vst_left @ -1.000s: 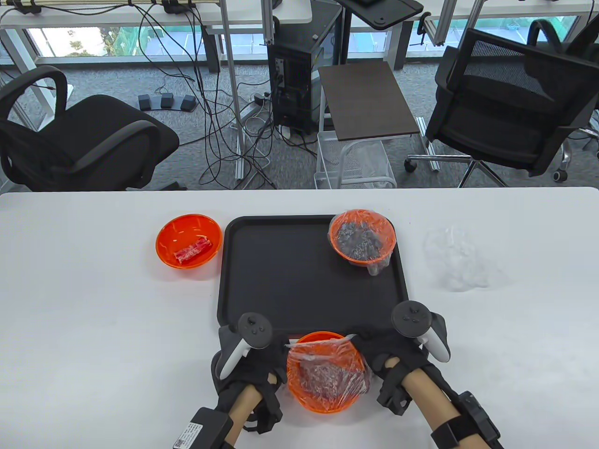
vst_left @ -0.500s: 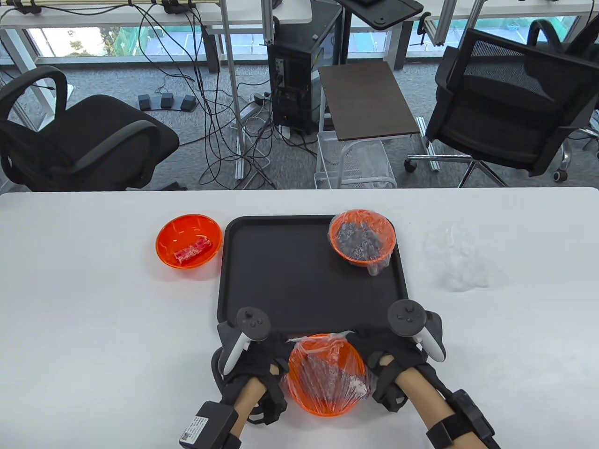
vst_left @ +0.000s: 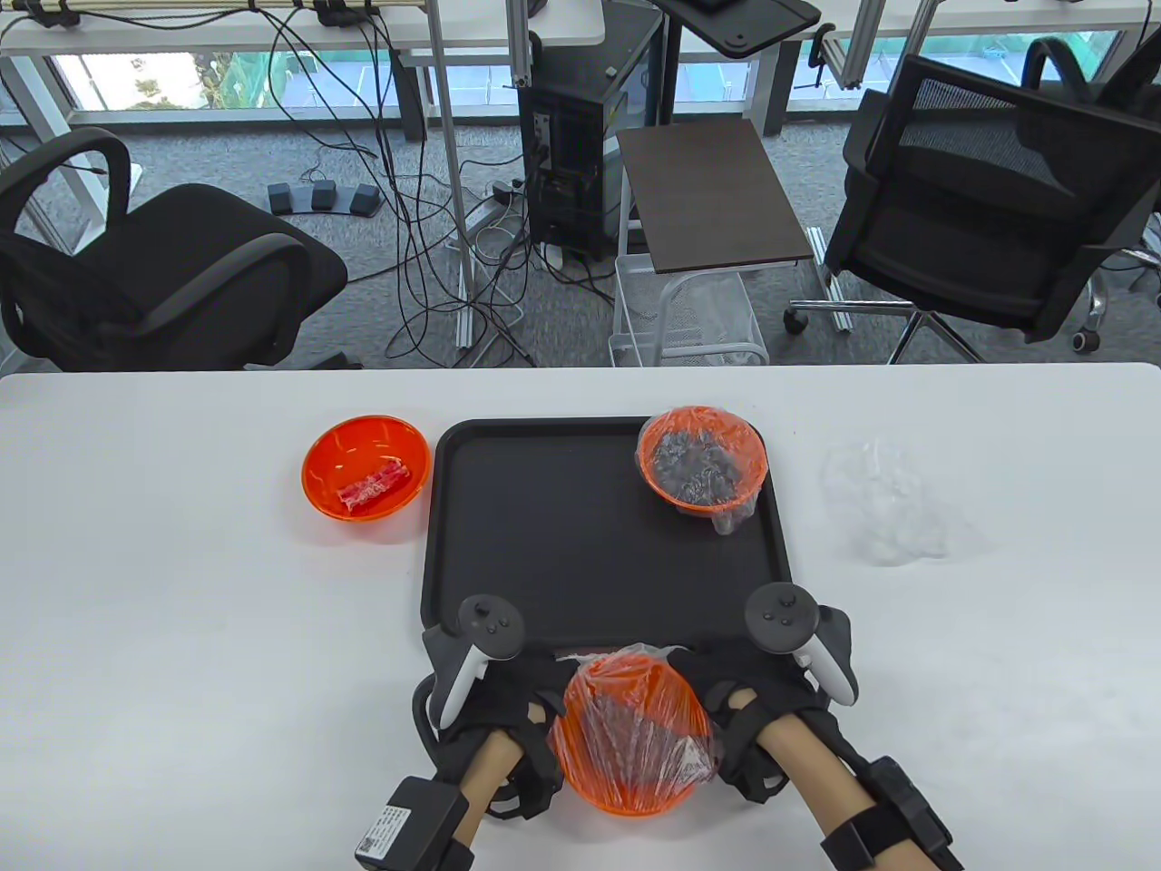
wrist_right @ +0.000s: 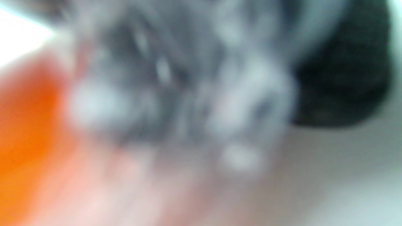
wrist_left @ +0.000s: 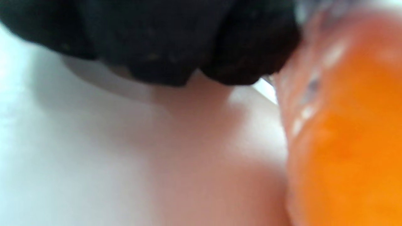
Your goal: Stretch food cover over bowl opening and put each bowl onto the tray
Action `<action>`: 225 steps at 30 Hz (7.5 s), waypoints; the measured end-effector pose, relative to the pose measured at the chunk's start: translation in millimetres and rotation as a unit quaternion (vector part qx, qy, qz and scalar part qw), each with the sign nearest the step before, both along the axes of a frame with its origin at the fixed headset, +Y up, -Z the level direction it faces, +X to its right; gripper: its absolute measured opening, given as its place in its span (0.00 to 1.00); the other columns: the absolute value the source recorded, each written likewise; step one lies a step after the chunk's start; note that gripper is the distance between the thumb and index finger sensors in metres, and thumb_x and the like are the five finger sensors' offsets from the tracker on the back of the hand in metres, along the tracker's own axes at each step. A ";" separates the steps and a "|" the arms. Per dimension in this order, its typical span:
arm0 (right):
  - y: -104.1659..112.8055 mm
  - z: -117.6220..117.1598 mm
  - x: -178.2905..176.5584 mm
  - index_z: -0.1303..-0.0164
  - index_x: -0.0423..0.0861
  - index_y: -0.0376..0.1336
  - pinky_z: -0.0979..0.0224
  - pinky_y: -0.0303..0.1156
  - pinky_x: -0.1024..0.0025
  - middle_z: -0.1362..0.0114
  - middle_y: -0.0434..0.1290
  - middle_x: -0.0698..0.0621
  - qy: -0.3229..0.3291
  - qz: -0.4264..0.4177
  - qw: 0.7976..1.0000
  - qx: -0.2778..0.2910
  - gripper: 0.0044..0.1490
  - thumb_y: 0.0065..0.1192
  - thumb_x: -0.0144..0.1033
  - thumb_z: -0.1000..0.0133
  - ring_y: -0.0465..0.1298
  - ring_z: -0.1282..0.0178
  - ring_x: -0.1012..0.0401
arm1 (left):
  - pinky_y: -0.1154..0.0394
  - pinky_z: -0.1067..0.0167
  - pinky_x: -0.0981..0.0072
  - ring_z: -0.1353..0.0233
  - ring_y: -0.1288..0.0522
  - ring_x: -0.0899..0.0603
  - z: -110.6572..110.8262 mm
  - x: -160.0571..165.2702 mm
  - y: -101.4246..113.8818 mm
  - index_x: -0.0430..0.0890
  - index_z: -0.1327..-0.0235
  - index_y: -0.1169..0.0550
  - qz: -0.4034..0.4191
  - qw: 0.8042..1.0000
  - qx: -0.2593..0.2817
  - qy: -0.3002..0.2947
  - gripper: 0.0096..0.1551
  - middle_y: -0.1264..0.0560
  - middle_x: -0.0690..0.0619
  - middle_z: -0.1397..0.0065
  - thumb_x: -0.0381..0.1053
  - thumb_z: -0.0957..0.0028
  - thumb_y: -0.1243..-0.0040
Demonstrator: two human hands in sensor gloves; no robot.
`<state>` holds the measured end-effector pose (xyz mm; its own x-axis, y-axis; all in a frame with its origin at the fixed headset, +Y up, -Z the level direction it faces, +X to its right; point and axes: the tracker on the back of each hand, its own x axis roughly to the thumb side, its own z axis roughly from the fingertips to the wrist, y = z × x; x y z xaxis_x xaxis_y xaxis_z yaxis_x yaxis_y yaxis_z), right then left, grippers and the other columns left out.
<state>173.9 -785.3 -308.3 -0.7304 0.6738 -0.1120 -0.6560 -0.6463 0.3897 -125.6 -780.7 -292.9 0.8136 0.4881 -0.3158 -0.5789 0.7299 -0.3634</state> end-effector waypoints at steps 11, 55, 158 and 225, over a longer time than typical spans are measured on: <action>4.7 5.9 9.1 0.42 0.40 0.75 0.73 0.87 0.70 0.56 0.89 0.54 -0.013 0.024 1.000 -0.011 0.30 0.72 0.49 0.46 0.90 0.75 0.64 | 0.14 0.67 0.59 0.68 0.12 0.47 4.5 -3.8 1.0 0.52 0.40 0.18 0.023 0.999 0.017 -0.044 0.31 0.11 0.61 0.60 0.66 0.51 0.27; 67.8 56.8 39.4 0.11 0.58 0.49 0.36 0.36 0.16 0.09 0.39 0.43 0.036 0.179 0.950 0.253 0.56 0.51 0.77 0.47 0.32 0.19 0.28 | 0.05 0.66 0.64 0.56 0.06 0.38 62.6 13.8 26.0 0.42 0.27 0.26 0.067 0.997 -0.021 -0.018 0.37 0.14 0.43 0.41 0.56 0.46 0.29; 67.9 60.6 51.6 0.10 0.57 0.49 0.35 0.34 0.20 0.09 0.39 0.42 0.016 0.152 0.968 0.201 0.54 0.47 0.75 0.45 0.30 0.18 0.32 | 0.10 0.62 0.60 0.57 0.06 0.42 -133.7 -177.0 132.7 0.52 0.37 0.16 0.065 0.960 0.033 0.270 0.34 0.09 0.53 0.47 0.72 0.47 0.33; 66.5 59.5 43.3 0.10 0.57 0.50 0.35 0.33 0.21 0.09 0.39 0.42 0.037 0.155 0.967 0.201 0.54 0.47 0.75 0.45 0.30 0.18 0.32 | 0.07 0.76 0.61 0.71 0.05 0.40 -33.4 -169.4 110.6 0.37 0.39 0.17 0.055 0.984 0.080 0.146 0.28 0.08 0.42 0.53 0.51 0.46 0.30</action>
